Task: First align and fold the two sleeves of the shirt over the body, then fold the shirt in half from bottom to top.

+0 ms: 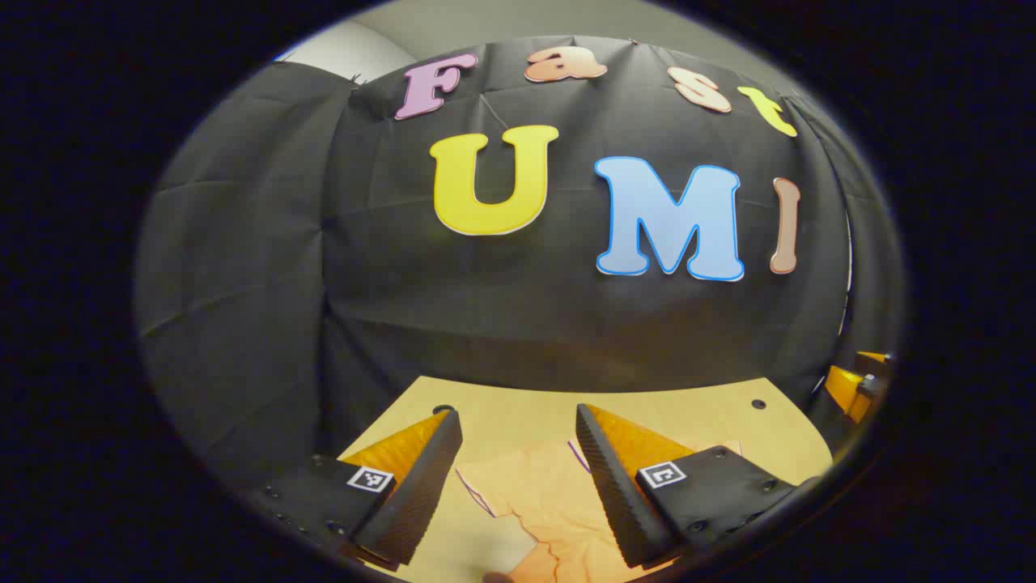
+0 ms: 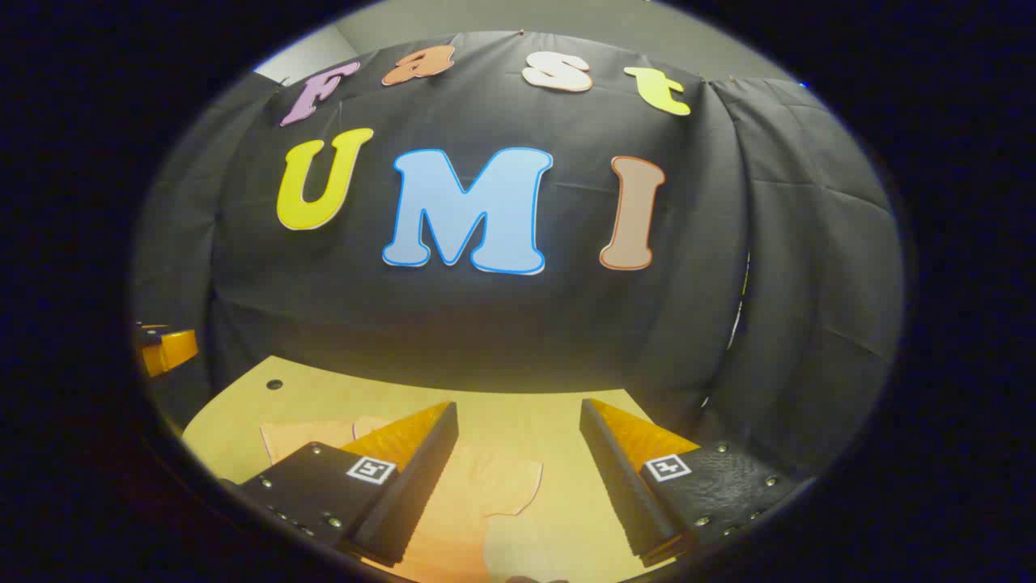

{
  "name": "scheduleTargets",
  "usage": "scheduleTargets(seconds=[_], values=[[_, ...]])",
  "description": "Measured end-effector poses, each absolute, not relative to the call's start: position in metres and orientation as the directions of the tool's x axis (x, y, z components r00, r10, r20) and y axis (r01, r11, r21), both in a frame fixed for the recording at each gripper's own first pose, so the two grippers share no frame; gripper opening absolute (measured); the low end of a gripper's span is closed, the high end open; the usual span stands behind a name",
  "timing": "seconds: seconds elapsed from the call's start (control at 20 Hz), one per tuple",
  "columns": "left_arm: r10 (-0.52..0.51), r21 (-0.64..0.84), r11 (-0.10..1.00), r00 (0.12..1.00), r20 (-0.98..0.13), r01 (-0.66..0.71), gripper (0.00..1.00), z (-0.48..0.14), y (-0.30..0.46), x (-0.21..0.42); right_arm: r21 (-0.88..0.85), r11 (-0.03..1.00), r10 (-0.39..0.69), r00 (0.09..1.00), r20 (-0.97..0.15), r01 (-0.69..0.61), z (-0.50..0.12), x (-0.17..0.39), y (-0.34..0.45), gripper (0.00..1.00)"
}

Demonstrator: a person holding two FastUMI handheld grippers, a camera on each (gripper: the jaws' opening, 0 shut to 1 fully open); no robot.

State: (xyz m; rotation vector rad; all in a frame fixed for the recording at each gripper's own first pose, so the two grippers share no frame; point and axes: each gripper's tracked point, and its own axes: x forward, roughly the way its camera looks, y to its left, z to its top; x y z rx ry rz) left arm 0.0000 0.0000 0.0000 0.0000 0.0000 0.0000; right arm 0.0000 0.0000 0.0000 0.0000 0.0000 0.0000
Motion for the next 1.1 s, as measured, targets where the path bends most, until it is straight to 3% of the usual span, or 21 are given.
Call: scheduleTargets(seconds=[0.55, 1.1], values=[[-0.006, 0.014, 1.000, 1.000, -0.014, 0.007, 0.93, 0.002, 0.004, -0.006, 0.092, 0.995, 0.049, 0.969, -0.243, -0.028, -0.091, 0.060, -0.004, 0.96], [0.021, 0.021, 1.000, 0.998, -0.056, -0.020, 0.93, -0.004, 0.009, -0.009, 0.144, 0.989, 0.037, 0.856, -0.516, 0.044, -0.213, 0.144, -0.017, 0.97]])
